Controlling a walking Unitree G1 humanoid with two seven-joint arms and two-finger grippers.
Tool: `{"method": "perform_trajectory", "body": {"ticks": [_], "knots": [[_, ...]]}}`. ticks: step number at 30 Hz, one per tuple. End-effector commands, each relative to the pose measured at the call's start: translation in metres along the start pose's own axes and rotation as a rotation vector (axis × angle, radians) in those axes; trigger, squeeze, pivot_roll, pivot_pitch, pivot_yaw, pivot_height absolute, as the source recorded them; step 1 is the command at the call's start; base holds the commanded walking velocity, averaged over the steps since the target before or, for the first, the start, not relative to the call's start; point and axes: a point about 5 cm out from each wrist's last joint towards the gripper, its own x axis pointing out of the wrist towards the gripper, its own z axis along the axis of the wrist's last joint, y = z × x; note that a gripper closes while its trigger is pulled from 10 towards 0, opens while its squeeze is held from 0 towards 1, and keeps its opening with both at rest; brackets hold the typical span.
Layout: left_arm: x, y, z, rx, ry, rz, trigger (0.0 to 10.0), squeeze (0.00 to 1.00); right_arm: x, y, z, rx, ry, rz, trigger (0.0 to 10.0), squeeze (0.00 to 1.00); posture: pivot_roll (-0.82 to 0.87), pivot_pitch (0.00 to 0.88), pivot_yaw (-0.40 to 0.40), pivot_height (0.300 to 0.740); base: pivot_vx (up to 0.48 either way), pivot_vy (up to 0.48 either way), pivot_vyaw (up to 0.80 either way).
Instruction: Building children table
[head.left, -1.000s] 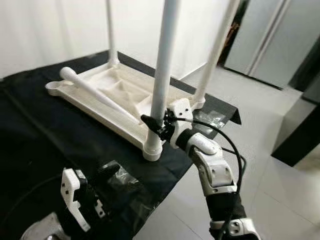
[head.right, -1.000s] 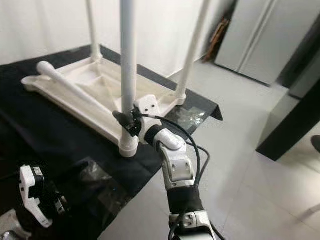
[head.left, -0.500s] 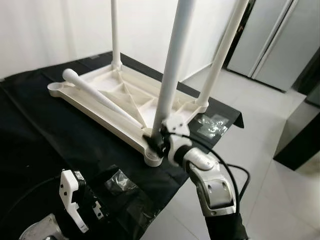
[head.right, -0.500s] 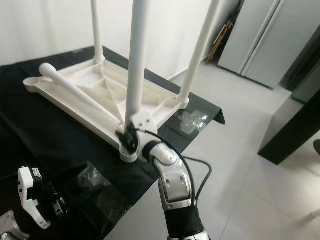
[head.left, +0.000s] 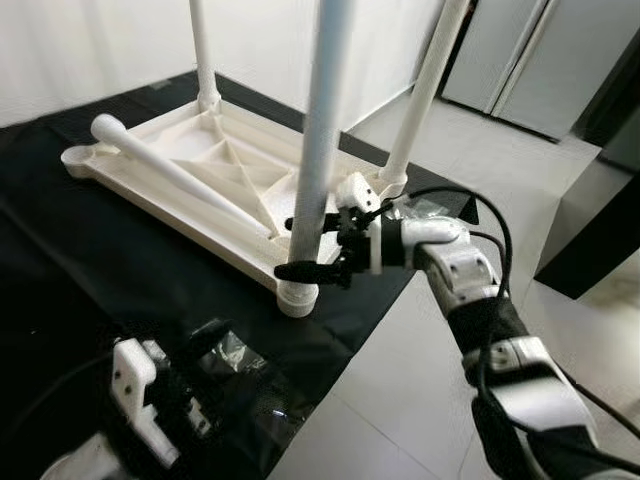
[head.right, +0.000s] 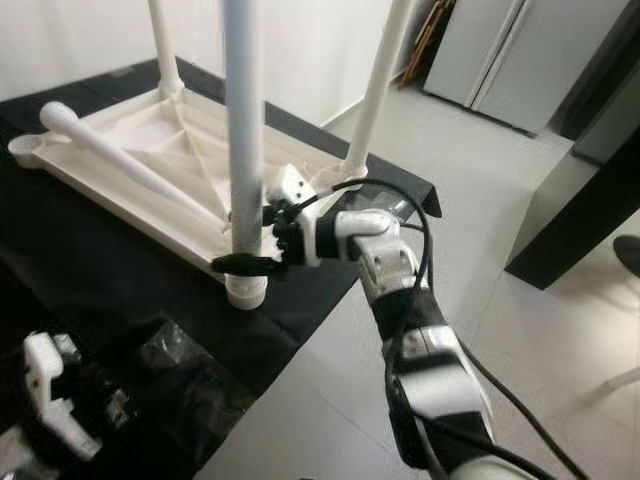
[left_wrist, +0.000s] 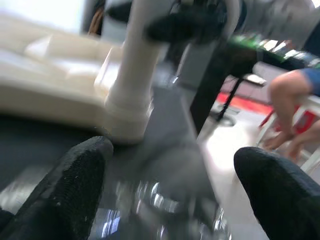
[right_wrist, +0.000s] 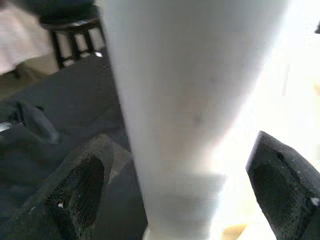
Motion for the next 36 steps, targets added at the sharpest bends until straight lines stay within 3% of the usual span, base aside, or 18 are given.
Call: {"method": "perform_trajectory", "body": {"ticks": [1,7,8,10,11,17,23,25,30,31,32,33,34,35,36], "knots": [[-0.004,-0.009,0.006,0.033,-0.010,0.018,10.0,0.00,0.003,-0.001,0.004,-0.012,-0.014,0.048,10.0,0.00,0.09,0.228,-0.142,0.740,0.000,0.000,0.00],[-0.023,-0.021,0.007,0.070,0.028,0.122,10.0,0.00,0.007,-0.004,0.012,-0.052,-0.005,0.157,10.0,0.00,0.15,0.243,-0.138,0.740,0.000,0.000,0.00],[-0.029,-0.022,0.008,0.078,0.038,0.147,10.0,0.00,0.007,-0.004,0.013,-0.067,0.009,0.182,1.2,0.00,0.18,0.254,-0.139,0.740,0.000,0.000,0.00],[-0.033,-0.024,0.009,0.083,0.046,0.166,10.0,0.00,0.007,-0.004,0.014,-0.081,0.018,0.206,1.2,0.00,0.18,0.254,-0.139,0.740,0.000,0.000,0.00],[-0.037,-0.025,0.011,0.085,0.056,0.181,10.0,0.00,0.006,-0.006,0.014,-0.096,0.039,0.220,0.0,0.00,0.19,0.263,-0.133,0.740,0.000,0.000,0.00],[-0.041,-0.030,0.012,0.084,0.074,0.194,10.0,0.00,0.000,-0.010,0.017,-0.130,0.067,0.226,0.0,0.00,0.19,0.267,-0.128,0.740,0.000,0.000,0.00],[-0.034,-0.028,0.010,0.084,0.068,0.181,10.0,0.00,-0.008,-0.015,0.025,-0.197,0.088,0.198,0.0,0.00,0.15,0.245,-0.130,0.740,0.000,0.000,0.00],[-0.027,-0.026,0.008,0.083,0.045,0.165,10.0,0.00,-0.011,-0.018,0.027,-0.272,0.112,0.112,0.0,0.00,0.09,0.214,-0.152,0.740,0.000,0.000,0.00],[-0.016,-0.023,0.006,0.085,0.015,0.142,10.0,0.00,-0.008,-0.009,0.018,-0.228,0.036,-0.041,0.0,0.00,0.02,0.184,-0.175,0.740,0.000,0.000,0.00],[-0.010,-0.019,0.004,0.088,0.002,0.133,10.0,0.00,0.003,0.006,0.000,-0.119,-0.005,-0.159,0.0,0.00,-0.01,0.163,-0.173,0.740,0.000,0.000,0.00],[-0.003,-0.012,0.003,0.087,-0.017,0.125,10.0,0.00,0.018,0.035,-0.038,0.097,-0.009,-0.559,0.0,0.00,-0.05,0.154,-0.164,0.740,0.000,0.000,0.00],[-0.003,-0.012,0.003,0.087,-0.017,0.125,10.0,0.00,0.018,0.035,-0.038,0.097,-0.009,-0.559,0.0,0.00,-0.05,0.154,-0.164,0.740,0.000,0.000,0.00],[0.000,-0.009,0.003,0.084,-0.025,0.123,10.0,0.00,0.014,0.048,-0.056,0.198,0.031,-0.806,0.0,0.00,-0.05,0.154,-0.164,0.740,0.000,0.000,0.00],[0.000,-0.009,0.003,0.084,-0.025,0.123,10.0,0.00,0.014,0.048,-0.056,0.198,0.031,-0.806,0.0,0.00,-0.05,0.154,-0.164,0.740,0.000,0.000,0.00],[0.001,-0.008,0.003,0.083,-0.030,0.121,10.0,0.00,0.008,0.057,-0.067,0.255,0.067,-0.963,0.0,0.00,-0.05,0.154,-0.164,0.740,0.000,0.000,0.00]]}}
